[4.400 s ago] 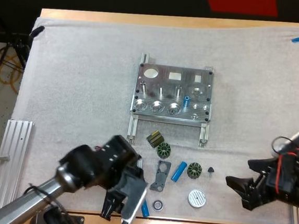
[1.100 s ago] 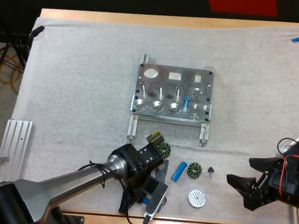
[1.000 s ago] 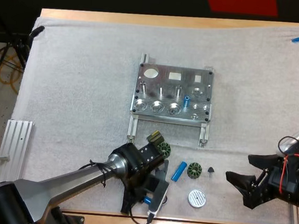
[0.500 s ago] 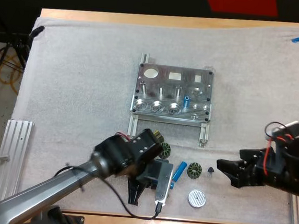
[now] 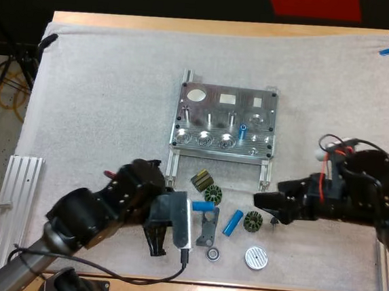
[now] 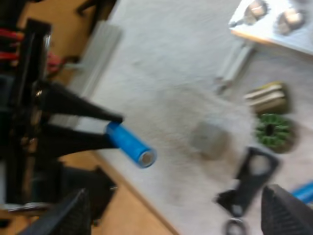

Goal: Load cells from left to right

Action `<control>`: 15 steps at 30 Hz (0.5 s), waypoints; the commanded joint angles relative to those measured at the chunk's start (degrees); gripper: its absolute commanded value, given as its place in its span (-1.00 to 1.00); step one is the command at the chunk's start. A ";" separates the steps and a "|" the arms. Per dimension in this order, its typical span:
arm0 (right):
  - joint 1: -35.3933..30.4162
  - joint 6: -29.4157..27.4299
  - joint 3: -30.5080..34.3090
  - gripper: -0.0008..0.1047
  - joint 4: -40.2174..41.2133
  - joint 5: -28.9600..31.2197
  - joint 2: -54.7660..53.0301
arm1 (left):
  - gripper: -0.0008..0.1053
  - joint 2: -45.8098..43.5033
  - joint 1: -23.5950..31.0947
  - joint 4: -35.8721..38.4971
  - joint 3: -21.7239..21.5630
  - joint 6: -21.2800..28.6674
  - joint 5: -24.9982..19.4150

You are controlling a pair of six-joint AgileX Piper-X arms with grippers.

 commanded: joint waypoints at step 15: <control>0.23 7.56 -0.14 0.34 -16.45 -18.10 12.26 | -0.98 -2.80 3.45 -10.63 -0.37 -4.79 5.22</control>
